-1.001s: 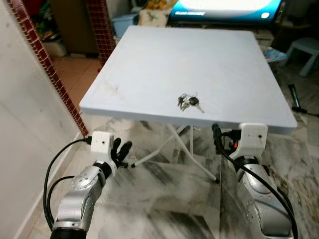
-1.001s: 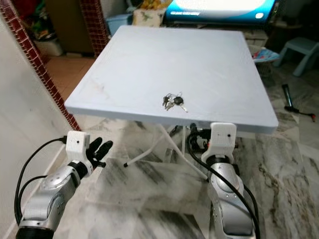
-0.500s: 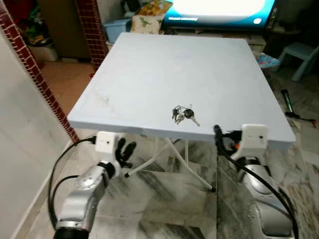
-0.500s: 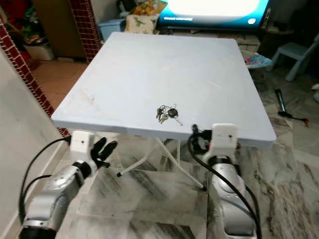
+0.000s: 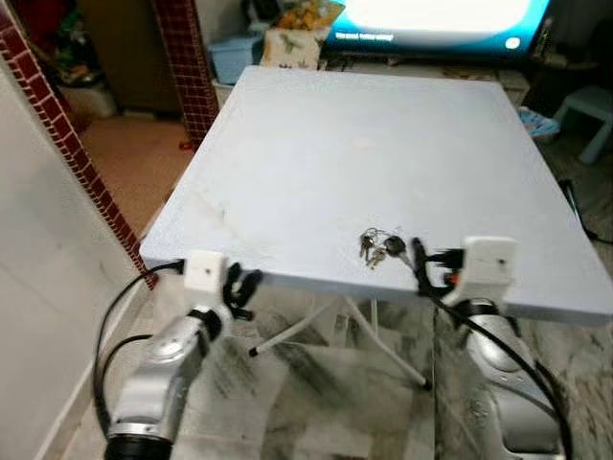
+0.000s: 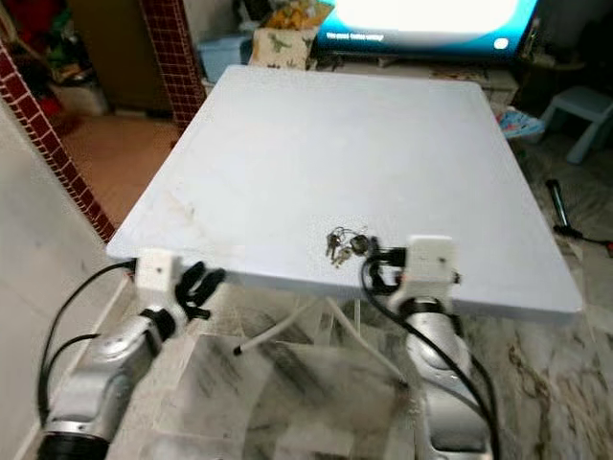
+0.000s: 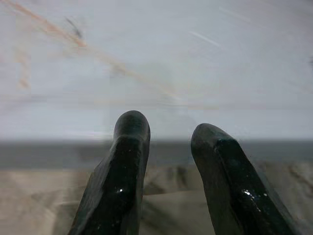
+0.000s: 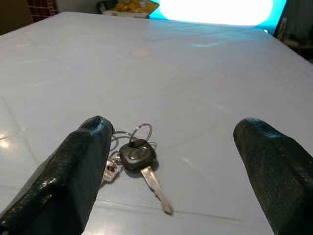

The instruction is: Hang keys on a hook

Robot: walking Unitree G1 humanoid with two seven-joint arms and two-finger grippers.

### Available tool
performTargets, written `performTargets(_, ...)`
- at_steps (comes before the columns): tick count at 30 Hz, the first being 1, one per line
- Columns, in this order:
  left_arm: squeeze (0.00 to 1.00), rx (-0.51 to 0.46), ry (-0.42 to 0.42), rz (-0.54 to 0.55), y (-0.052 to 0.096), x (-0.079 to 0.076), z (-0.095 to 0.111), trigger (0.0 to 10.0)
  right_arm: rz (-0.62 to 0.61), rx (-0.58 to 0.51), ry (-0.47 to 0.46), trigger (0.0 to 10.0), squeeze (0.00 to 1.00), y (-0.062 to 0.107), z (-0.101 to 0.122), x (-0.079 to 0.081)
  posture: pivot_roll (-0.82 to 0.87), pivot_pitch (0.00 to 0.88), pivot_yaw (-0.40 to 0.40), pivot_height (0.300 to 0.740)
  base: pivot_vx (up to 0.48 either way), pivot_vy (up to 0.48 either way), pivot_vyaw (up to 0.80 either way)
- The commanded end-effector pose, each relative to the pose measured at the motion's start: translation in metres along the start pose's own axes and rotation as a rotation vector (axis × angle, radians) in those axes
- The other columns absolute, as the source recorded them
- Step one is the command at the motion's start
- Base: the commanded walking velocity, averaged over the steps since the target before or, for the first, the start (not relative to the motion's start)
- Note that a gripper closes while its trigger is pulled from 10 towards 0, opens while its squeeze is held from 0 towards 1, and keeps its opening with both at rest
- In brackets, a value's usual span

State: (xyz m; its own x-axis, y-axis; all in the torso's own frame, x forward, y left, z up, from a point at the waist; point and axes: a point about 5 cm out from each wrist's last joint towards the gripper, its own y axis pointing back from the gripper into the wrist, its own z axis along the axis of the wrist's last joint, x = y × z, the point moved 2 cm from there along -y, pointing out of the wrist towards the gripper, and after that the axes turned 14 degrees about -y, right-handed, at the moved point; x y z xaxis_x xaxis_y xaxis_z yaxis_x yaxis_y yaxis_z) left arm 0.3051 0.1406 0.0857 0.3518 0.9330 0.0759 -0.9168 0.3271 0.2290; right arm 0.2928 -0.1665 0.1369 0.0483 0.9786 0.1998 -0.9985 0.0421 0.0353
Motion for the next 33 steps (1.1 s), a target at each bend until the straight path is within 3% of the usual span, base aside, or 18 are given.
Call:
performTargets(1, 0.00, -0.003, -0.004, -0.017, -0.002, -0.008, 0.001, 10.0, -0.013, -0.007, 0.008, 10.0, 0.00, 0.001, 0.003, -0.006, -0.11, 0.111, 0.009, 0.740, 0.000, 0.000, 0.00)
performTargets(8, 0.00, -0.064, 0.014, -0.043, -0.002, -0.011, 0.010, 10.0, 0.001, -0.007, -0.024, 10.0, 0.00, 0.002, 0.003, -0.002, -0.11, 0.111, 0.009, 0.740, 0.000, 0.000, 0.00)
performTargets(16, 0.00, -0.087, -0.024, -0.074, -0.003, -0.018, 0.015, 10.0, -0.042, -0.014, -0.040, 10.0, 0.00, 0.000, 0.005, -0.011, -0.11, 0.109, 0.009, 0.740, 0.000, 0.000, 0.00)
performTargets(20, 0.00, -0.098, -0.014, -0.081, -0.004, -0.018, 0.021, 10.0, -0.037, 0.022, 0.033, 10.0, 0.00, -0.007, 0.003, -0.007, -0.11, 0.107, 0.011, 0.740, 0.000, 0.000, 0.00)
performTargets(24, 0.00, -0.102, -0.014, -0.082, -0.005, -0.017, 0.023, 10.0, -0.021, 0.042, -0.035, 10.0, 0.00, -0.015, 0.002, -0.006, -0.10, 0.112, 0.014, 0.740, 0.000, 0.000, 0.00)
performTargets(29, 0.00, -0.103, -0.013, -0.091, -0.004, -0.021, 0.023, 10.0, -0.087, 0.065, -0.071, 10.0, 0.00, -0.034, 0.005, -0.027, -0.10, 0.113, 0.014, 0.740, 0.000, 0.000, 0.00)
performTargets(33, 0.00, -0.099, -0.012, -0.093, -0.004, -0.021, 0.022, 10.0, -0.080, 0.060, -0.032, 10.0, 0.00, -0.041, 0.008, -0.031, -0.10, 0.113, 0.014, 0.740, 0.000, 0.000, 0.00)
